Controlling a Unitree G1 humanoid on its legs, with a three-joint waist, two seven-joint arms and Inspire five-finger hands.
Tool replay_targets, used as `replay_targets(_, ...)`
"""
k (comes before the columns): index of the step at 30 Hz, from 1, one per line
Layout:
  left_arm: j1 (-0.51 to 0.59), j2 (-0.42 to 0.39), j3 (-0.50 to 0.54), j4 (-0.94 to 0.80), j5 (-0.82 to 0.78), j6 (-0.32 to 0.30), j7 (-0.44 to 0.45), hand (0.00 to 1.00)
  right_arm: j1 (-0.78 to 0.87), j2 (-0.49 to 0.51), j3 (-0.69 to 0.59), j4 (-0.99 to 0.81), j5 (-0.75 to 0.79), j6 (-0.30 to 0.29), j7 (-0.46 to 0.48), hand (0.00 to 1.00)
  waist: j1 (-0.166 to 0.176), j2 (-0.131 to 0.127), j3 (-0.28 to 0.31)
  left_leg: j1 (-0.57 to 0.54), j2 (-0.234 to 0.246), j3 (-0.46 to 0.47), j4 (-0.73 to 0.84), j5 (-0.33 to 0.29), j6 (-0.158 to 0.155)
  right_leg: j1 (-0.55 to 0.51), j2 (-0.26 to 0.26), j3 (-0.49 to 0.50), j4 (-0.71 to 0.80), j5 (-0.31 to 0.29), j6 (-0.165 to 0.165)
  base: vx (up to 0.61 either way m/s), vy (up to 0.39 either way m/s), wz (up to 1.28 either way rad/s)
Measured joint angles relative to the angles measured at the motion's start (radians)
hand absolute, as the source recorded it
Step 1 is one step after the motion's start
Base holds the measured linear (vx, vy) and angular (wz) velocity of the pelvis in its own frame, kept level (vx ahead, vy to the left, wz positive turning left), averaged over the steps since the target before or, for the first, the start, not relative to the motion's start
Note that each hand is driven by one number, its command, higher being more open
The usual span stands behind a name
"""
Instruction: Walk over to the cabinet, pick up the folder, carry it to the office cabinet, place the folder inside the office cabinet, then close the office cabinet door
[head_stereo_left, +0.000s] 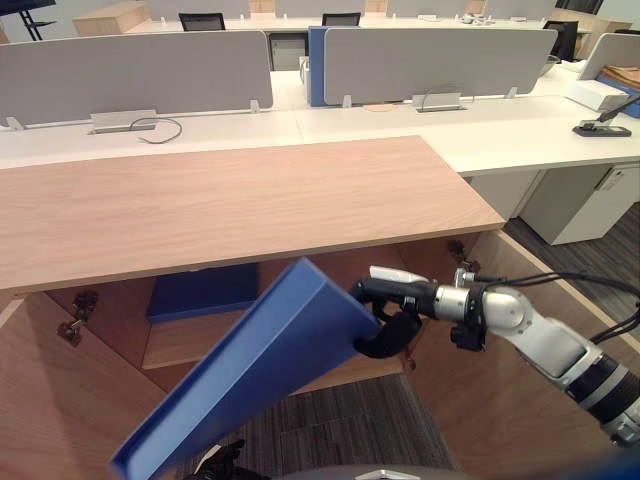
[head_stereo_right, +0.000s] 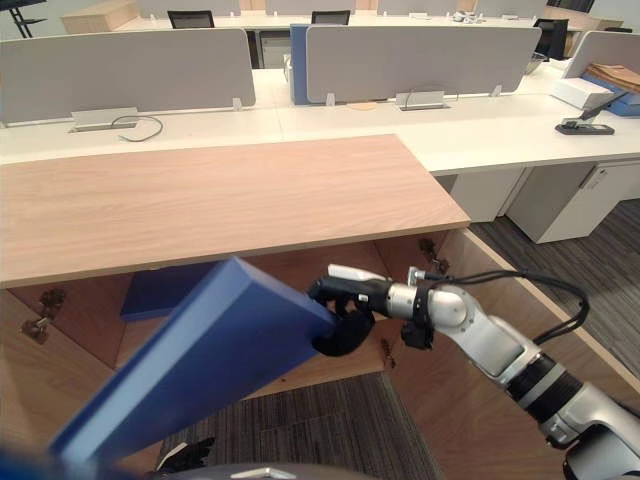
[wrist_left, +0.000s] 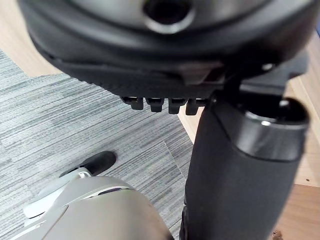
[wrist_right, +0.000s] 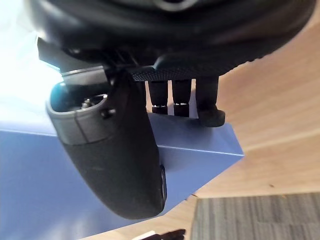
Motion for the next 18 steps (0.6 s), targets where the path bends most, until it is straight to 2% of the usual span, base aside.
replay_targets(4, -0.005, -0.009, -0.004, 0.0, -0.001, 0.003, 0.003, 1.0, 0.018, 0.035, 0.05, 0.145, -0.184, -0.002, -0.007, 0.0, 0.004, 0.016, 0.011, -0.001, -0.001, -0.004, 0.0, 0.001, 0.0, 0.001, -0.002, -0.004, 0.0, -0.001, 0.002, 0.0, 0.012, 0.03)
replay_targets(12, -0.005, -0.012, -0.01, -0.002, -0.003, 0.006, 0.003, 1.0, 0.036, 0.063, 0.062, 0.231, -0.288, -0.016, -0.009, 0.0, 0.003, 0.024, 0.016, -0.001, -0.001, -0.021, 0.002, 0.002, -0.002, 0.008, -0.002, -0.021, 0.005, -0.008, 0.002, -0.01, 0.006, 0.06)
replay_targets(15, -0.005, -0.012, -0.011, -0.003, -0.003, 0.006, 0.002, 1.0, 0.056, 0.136, 0.022, 0.329, -0.288, -0.018, -0.014, 0.0, 0.004, 0.025, 0.016, 0.0, -0.002, -0.026, 0.004, 0.002, -0.002, 0.002, -0.004, -0.026, 0.026, -0.02, 0.002, -0.01, 0.011, 0.05)
replay_targets(18, -0.006, -0.021, -0.008, -0.004, -0.011, 0.008, 0.002, 1.0, 0.082, 0.263, -0.102, 0.511, -0.262, 0.006, -0.041, 0.0, 0.005, 0.037, 0.025, -0.001, -0.007, -0.032, 0.003, 0.004, -0.001, -0.001, -0.009, -0.032, 0.035, -0.026, 0.004, -0.02, 0.022, 0.06)
